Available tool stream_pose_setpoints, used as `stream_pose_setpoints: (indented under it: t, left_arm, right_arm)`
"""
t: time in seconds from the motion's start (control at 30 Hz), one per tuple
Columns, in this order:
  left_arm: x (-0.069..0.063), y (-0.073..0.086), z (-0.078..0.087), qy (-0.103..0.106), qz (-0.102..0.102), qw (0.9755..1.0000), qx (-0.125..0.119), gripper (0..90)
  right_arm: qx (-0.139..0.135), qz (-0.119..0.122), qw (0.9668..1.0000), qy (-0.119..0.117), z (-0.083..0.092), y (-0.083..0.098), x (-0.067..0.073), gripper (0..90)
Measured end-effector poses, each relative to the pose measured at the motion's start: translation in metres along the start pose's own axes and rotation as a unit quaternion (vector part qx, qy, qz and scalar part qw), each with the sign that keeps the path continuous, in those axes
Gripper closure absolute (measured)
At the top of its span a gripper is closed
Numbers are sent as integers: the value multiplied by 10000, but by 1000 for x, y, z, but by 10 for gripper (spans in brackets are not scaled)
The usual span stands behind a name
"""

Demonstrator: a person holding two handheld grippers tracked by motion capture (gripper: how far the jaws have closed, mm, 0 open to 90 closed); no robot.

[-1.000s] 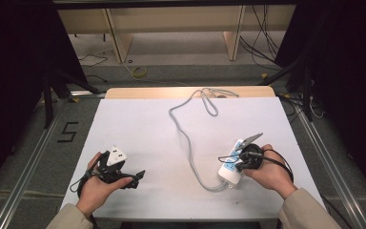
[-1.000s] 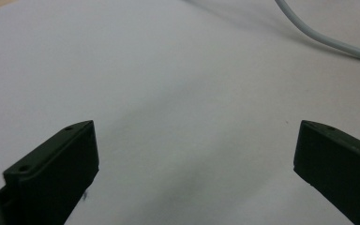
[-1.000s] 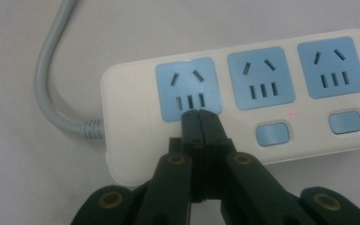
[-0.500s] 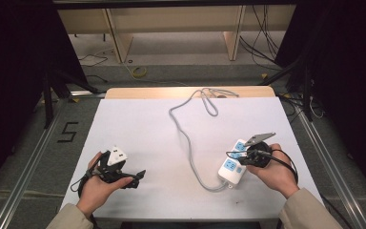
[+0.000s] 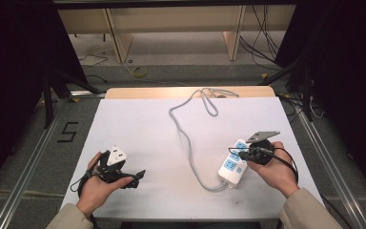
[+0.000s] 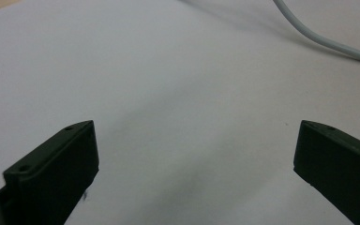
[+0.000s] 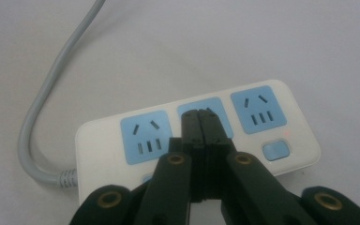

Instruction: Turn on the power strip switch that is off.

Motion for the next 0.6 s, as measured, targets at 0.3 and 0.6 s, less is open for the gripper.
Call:
stream_pose_setpoints:
  t: [0.3,0.6]
  left_arm:
    - [0,0,1,-3,-8,10000,4,0]
    - [0,-1,0,-16,14,10000,-15,0]
  right_arm:
    - [-162,-29,9998,95,0,-4,-4,900]
    - [-302,-70,9993,191,0,-7,-7,900]
Point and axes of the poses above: each handheld gripper's, and its own axes: z roughly backward along the jaws, y roughly out of its underside, x roughly to its left, the point moved 5 cm from there along -z, roughly forward along the jaws, and after that the axes turned 8 degrees about -x, right-handed, at the moved point
